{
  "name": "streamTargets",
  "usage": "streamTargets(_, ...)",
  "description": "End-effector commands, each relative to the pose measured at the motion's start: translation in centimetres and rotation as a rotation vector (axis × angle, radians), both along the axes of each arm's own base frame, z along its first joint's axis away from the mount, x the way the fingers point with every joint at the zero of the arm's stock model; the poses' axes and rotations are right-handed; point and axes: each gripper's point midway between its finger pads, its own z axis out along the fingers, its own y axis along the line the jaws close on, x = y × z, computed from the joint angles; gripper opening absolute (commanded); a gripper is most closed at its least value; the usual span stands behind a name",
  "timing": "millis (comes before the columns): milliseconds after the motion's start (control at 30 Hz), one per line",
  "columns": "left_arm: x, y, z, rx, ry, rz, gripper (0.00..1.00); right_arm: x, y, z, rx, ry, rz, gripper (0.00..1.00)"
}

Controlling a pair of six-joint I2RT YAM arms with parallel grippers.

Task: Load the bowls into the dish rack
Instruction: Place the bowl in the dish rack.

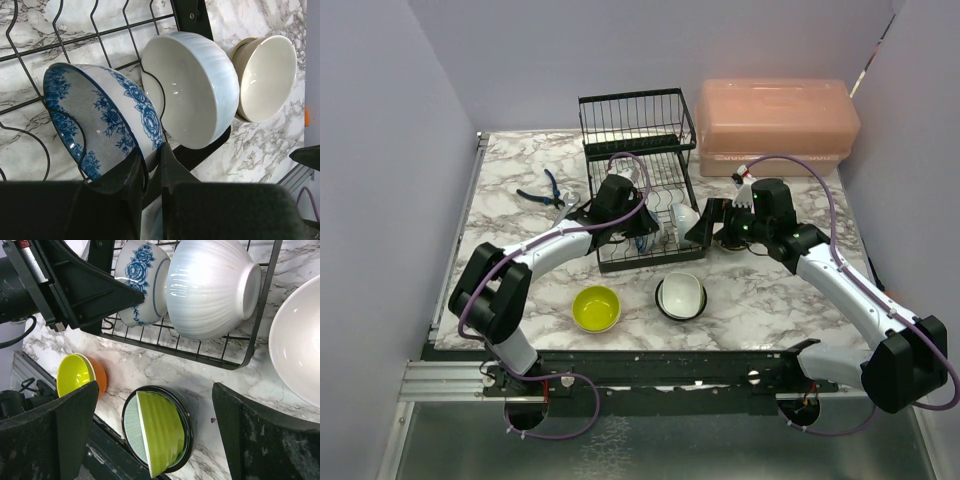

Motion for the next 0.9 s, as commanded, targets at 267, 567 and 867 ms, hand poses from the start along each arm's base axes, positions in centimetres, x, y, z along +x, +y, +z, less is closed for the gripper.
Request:
streamTargets(267,-0.9,-0.3,4.9,-0.175,-0.158,-0.044,0.0,0.3,-0.4,0.8,-0.008,-0.025,-0.011,1.0)
streamTargets(567,-2.0,-0.3,7.2,-0.381,-0.261,-0.078,0.0,0.1,-0.5,1.1,-0.005,-0.032,-0.012,1.0)
streamTargets(867,-3.2,1.0,9.9,-0.535,-0.351,-0.1,0.0,-0.1,-0.4,1.1,-0.002,-0.03,-0.009,1.0)
